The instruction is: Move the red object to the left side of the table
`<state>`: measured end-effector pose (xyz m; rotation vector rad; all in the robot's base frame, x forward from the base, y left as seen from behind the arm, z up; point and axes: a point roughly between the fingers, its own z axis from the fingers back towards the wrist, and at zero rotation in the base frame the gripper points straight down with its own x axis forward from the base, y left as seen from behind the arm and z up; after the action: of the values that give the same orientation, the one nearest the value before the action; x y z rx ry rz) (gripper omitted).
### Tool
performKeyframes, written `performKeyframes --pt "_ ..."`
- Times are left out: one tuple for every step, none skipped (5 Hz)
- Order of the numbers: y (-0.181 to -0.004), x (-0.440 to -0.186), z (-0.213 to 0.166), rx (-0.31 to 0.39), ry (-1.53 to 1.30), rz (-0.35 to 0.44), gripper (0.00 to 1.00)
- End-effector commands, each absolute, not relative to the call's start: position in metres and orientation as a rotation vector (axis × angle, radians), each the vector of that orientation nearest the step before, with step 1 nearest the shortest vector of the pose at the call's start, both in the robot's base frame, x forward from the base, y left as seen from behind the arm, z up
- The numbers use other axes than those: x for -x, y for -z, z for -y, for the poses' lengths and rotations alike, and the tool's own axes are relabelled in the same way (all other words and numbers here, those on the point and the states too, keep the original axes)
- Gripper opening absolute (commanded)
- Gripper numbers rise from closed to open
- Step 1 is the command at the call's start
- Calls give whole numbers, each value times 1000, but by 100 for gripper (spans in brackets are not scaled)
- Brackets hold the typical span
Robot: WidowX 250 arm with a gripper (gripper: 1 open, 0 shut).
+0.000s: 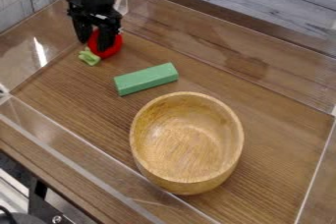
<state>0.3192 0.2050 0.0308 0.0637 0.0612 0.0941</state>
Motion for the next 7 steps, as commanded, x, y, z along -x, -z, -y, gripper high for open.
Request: performKeyframes --pt "-50 -324 -214 -84 -86 -22 0" --pt "-58 -325 -217 -78 -68 -14 0" --pt "-69 -320 -218 -73 -118 -8 100" --pt "-83 -314 -219 -67 -165 1 0" --pt "-82 -308 -211 -66 -238 6 0" --pt "-86 -309 -206 -54 -291 2 100" --pt "-91 -312 -201 -40 -342 -2 100"
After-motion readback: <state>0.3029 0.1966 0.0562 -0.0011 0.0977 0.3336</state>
